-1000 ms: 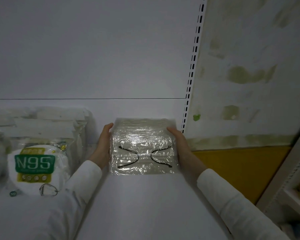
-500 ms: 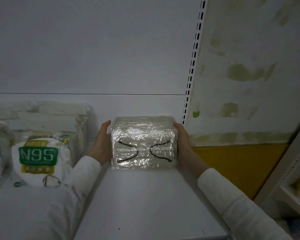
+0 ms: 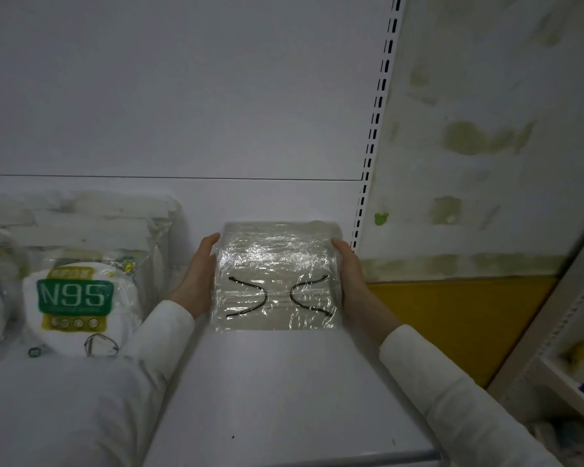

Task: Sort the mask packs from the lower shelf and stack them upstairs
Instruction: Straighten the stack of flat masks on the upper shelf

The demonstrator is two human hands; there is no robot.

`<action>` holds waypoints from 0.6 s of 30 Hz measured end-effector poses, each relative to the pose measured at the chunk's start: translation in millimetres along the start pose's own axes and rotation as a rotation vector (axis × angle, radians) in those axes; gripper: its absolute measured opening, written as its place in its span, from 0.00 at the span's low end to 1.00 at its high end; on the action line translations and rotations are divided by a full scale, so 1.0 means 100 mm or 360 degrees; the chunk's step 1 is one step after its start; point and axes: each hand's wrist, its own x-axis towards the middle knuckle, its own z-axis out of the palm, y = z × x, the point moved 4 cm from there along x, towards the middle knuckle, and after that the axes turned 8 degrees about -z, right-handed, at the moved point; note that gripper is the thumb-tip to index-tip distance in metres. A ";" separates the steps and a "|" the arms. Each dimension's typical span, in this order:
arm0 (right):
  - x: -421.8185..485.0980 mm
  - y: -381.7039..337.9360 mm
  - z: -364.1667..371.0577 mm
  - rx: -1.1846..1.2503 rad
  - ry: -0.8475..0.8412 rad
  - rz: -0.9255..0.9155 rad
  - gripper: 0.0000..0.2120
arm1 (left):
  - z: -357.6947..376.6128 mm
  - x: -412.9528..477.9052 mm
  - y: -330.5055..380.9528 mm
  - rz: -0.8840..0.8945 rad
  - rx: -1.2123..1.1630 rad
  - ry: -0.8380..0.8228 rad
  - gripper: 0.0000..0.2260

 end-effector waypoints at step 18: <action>0.03 0.12 -0.15 -0.0223 0.0081 -0.0231 0.44 | 0.06 -0.01 -0.04 0.0056 0.0002 0.0095 0.31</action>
